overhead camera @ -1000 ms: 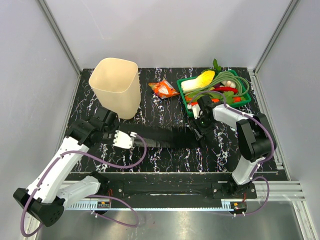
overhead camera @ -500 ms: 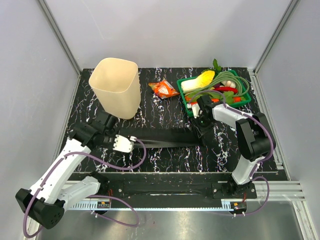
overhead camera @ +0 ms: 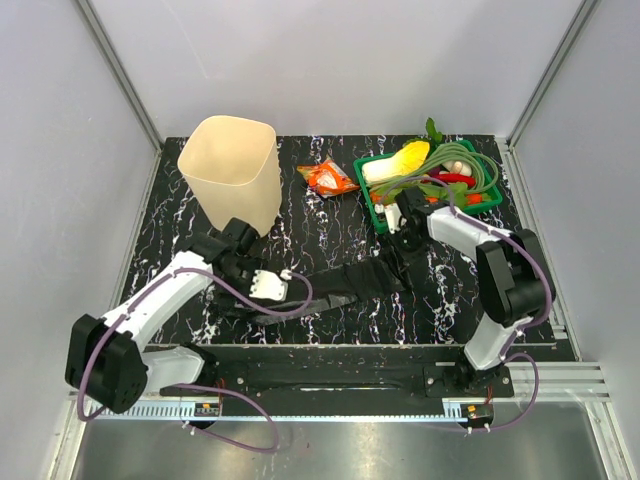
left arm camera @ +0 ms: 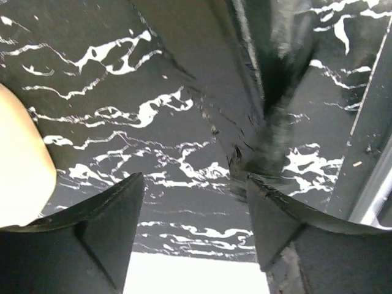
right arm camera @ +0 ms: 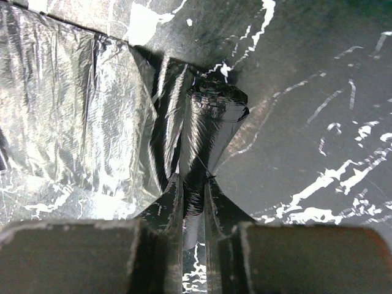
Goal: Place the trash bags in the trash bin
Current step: Tear the trash bag at the center of the board.
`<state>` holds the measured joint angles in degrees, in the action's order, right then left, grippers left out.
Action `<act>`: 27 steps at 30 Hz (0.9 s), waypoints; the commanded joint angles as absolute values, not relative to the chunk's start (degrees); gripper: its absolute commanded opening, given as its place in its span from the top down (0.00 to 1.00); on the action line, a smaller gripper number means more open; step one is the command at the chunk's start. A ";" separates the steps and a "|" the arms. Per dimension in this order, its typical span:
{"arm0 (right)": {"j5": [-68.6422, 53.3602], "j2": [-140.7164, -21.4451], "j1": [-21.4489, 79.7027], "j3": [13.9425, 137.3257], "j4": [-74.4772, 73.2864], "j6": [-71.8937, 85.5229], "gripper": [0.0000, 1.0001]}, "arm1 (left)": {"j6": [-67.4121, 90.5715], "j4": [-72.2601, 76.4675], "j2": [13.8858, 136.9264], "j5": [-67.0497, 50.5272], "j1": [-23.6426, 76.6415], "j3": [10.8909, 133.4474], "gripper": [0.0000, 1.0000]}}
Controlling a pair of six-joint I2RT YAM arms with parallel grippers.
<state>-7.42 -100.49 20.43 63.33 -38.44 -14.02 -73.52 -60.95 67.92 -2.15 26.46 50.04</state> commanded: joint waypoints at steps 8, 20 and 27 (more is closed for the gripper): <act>-5.35 -86.32 20.30 65.83 -38.23 -15.20 1.00 | -64.09 -56.08 76.01 -28.44 24.61 61.85 0.01; -13.62 -75.94 20.30 68.55 -38.93 -15.38 1.00 | -32.09 -27.44 96.49 -50.98 30.66 78.57 0.01; -16.87 -74.09 20.30 69.35 -39.90 -14.94 1.00 | -27.16 -17.32 105.20 -55.81 33.57 83.31 0.01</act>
